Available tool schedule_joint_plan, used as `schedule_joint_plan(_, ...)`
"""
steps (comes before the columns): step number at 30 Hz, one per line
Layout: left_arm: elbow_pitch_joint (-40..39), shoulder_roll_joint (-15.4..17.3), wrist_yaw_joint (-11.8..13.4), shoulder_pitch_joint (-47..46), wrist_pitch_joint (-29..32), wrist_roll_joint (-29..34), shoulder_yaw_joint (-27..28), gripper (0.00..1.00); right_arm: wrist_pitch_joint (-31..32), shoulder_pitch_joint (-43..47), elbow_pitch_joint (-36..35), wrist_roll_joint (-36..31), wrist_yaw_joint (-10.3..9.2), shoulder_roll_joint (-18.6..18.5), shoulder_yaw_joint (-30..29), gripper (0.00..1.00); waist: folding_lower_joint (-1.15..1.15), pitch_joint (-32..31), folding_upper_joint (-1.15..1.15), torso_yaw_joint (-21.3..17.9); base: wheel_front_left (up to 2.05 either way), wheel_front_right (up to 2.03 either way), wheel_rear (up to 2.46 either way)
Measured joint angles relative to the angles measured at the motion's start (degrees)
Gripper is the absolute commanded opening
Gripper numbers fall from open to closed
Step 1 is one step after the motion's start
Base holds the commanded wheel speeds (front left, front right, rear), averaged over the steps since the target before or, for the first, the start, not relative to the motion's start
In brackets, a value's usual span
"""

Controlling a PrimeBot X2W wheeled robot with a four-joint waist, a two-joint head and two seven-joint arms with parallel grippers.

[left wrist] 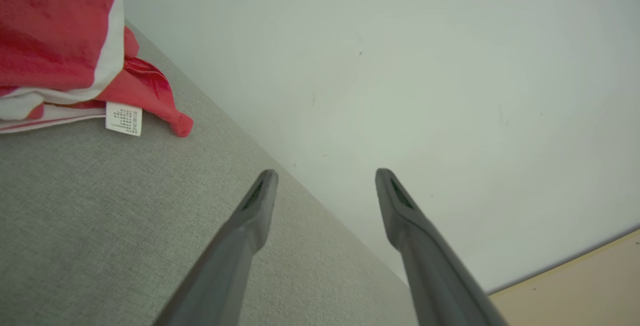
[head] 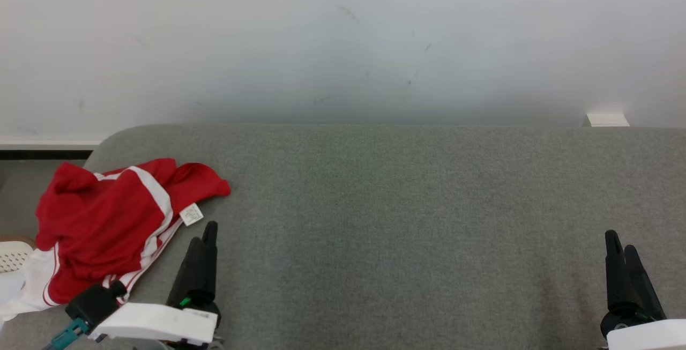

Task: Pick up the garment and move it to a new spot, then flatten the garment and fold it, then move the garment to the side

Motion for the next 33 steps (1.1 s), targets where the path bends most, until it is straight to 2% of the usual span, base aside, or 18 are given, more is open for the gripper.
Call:
schedule_joint_plan(18,2.4,0.4,0.0,-0.3,-3.1,16.4,-2.1,1.0,-2.4,0.5,0.7,-14.2,0.0,-0.7,1.8,1.0,0.0,-0.2,0.0,0.0,0.0,0.0,0.0)
schedule_joint_plan(33,3.5,0.2,0.2,-0.5,-5.5,27.1,-2.8,1.0,-3.3,0.7,0.7,-23.1,0.0,-0.7,2.2,1.0,0.0,-0.5,0.0,0.0,0.0,0.0,0.0)
